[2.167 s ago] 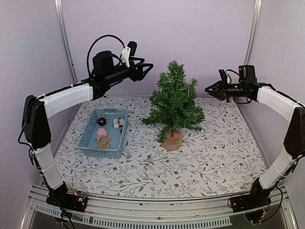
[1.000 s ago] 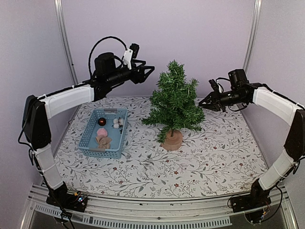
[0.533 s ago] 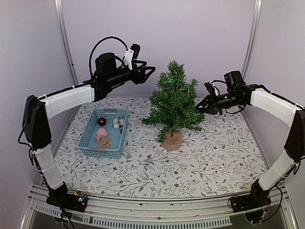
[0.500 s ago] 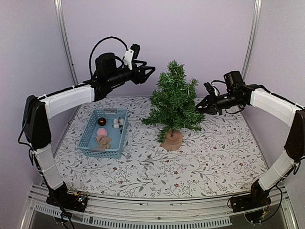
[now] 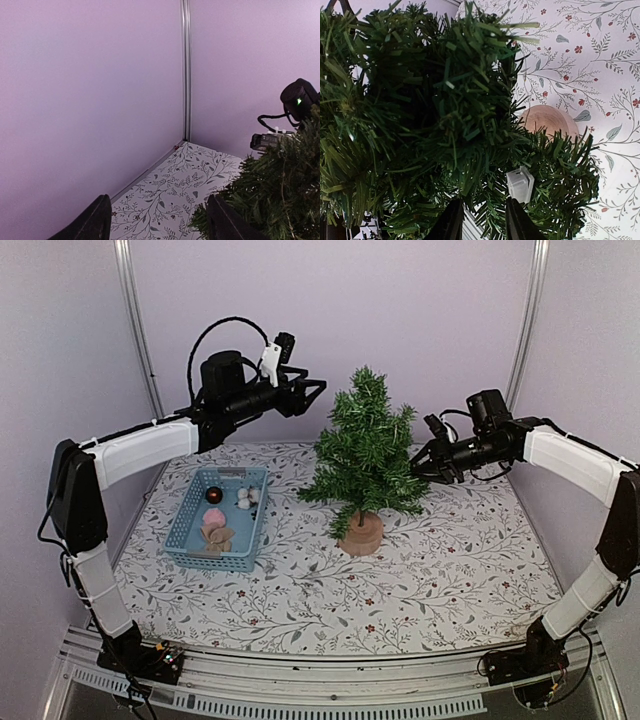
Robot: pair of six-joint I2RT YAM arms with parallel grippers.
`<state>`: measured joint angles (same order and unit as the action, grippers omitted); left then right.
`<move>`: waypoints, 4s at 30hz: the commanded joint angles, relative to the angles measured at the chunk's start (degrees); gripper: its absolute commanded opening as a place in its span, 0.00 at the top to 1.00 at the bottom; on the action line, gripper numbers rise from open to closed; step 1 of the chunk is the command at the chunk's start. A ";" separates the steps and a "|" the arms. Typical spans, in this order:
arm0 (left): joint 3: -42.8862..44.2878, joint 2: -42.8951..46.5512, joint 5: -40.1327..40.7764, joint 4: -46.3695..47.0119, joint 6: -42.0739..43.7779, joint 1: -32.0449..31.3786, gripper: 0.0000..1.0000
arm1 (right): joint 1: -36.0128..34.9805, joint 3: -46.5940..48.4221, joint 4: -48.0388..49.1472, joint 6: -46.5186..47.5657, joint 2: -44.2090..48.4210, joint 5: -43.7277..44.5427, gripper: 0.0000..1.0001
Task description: Decorate the small christmas tree
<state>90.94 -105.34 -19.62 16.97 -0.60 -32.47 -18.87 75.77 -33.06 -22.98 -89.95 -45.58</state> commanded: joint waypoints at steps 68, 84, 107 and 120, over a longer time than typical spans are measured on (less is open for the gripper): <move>-5.89 -2.97 23.16 -53.27 -2.60 21.23 0.47 | 9.85 -7.29 17.01 2.12 26.11 19.92 0.01; 12.07 -20.31 35.03 -61.03 8.98 18.30 0.46 | 9.93 -11.75 22.01 -0.89 28.19 15.36 0.01; 12.45 -25.59 37.14 -69.00 6.61 14.28 0.39 | 11.04 -8.39 22.07 0.17 23.81 10.63 0.01; 12.04 -15.74 24.24 -68.24 -4.01 13.63 0.55 | 11.22 -8.79 22.99 -0.15 24.37 9.28 0.01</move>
<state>103.83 -128.29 11.97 -52.16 1.50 -18.09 -8.05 65.52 -11.90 -23.14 -66.00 -34.96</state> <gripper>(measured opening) 0.503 0.989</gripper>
